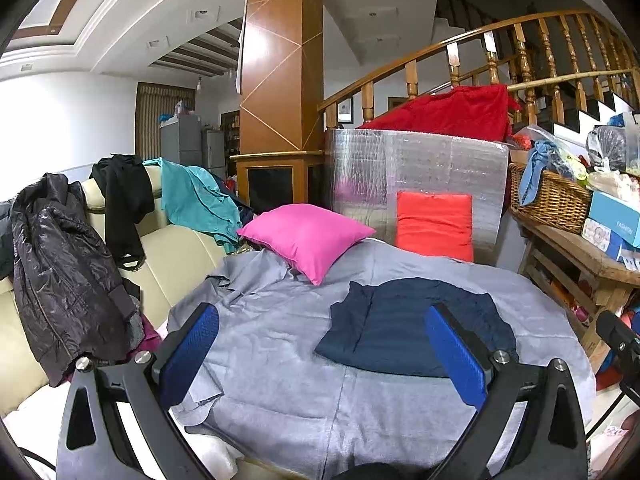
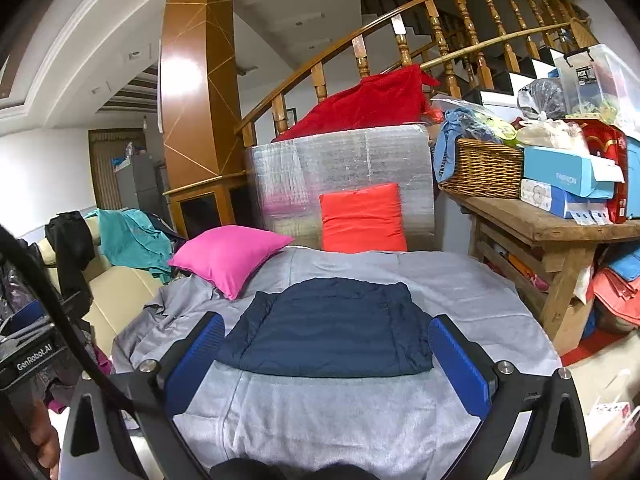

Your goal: Fold large clothes

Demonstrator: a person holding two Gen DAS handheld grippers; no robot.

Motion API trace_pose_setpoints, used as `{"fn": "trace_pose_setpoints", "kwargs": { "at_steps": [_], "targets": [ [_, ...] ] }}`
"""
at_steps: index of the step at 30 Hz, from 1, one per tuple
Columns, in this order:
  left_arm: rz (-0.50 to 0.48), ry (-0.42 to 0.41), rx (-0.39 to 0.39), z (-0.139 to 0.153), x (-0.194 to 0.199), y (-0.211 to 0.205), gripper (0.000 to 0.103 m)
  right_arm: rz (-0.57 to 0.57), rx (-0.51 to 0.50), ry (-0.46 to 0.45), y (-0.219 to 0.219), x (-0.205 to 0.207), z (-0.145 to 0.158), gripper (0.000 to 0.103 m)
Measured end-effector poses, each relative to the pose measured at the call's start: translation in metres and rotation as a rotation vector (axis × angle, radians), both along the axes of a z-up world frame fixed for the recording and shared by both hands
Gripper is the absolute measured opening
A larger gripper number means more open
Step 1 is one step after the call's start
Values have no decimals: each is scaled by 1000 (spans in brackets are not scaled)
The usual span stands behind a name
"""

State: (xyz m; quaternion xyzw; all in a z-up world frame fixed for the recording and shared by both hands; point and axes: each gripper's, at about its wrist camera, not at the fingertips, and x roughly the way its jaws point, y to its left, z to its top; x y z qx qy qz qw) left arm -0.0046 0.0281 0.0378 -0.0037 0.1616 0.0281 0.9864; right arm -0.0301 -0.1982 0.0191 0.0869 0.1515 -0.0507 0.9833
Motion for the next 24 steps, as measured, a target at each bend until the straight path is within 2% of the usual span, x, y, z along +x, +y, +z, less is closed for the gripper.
{"fn": "trace_pose_setpoints", "kwargs": {
  "at_steps": [13, 24],
  "targets": [
    [-5, 42, 17, -8, 39, -7, 102, -8, 3, 52, -9, 42, -9, 103],
    [7, 84, 22, -18, 90, -7, 102, -29, -21, 86, -16, 93, -14, 103]
  ]
}}
